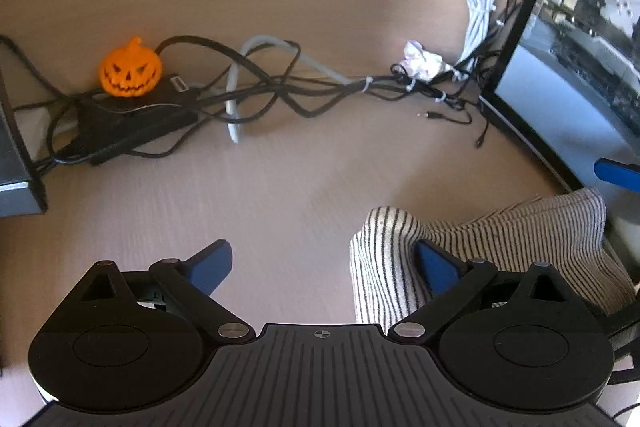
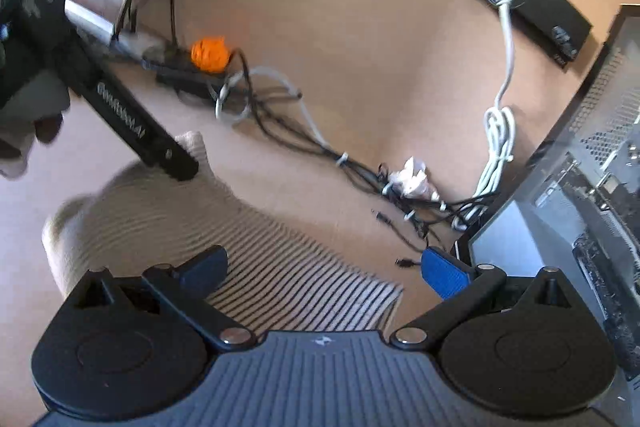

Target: Fold clothes

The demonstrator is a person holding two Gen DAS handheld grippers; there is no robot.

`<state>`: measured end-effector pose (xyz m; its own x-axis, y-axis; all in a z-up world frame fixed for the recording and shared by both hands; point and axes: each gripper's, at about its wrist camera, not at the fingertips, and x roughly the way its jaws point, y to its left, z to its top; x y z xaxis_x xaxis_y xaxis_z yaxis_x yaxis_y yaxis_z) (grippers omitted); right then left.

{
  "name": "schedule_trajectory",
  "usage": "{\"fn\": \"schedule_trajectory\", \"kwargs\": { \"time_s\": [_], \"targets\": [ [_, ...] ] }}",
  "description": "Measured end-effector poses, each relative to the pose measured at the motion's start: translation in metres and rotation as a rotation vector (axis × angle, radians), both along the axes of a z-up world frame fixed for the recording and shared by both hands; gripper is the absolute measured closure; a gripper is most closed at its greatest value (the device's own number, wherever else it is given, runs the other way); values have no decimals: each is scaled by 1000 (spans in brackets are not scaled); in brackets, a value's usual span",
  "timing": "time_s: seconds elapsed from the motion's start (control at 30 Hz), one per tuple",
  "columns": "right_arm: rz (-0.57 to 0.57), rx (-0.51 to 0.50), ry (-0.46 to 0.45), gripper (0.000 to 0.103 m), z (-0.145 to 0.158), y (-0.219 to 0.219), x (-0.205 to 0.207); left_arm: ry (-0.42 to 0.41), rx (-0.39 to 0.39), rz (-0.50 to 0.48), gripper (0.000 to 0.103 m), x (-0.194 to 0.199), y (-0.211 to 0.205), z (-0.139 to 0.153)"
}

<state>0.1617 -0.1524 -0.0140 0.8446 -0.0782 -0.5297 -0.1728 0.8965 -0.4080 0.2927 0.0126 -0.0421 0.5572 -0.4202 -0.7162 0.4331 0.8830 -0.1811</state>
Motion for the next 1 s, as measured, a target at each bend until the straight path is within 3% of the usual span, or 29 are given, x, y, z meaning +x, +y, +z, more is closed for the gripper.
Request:
{"fn": "schedule_trajectory", "kwargs": {
  "time_s": [0.13,0.2,0.27,0.37,0.5,0.6,0.7,0.83,1.0],
  "targets": [
    [124,51,24,0,12,1,-28,-37,-31,-24,2,-9,4,19],
    [158,9,56,0,0,5,-38,-61,1,-31,2,-10,1,20],
    [147,-22,33,0,-15,6,-43,-58,40,-35,2,-7,-4,13],
    [102,16,24,0,-21,3,-38,-39,76,-34,2,-3,-12,-1],
    [117,30,37,0,-5,0,-35,-14,32,-9,2,-3,-3,3],
    [49,102,-24,0,14,-16,-34,-36,-5,-8,2,-10,6,17],
    [-50,68,-34,0,8,-25,-21,-41,20,-3,2,-9,6,16],
    [-115,-12,40,0,-30,-24,-4,-12,44,2,2,-1,-3,1],
    [-151,69,36,0,-26,-32,-6,8,67,-9,0,8,-10,-10]
  ]
}}
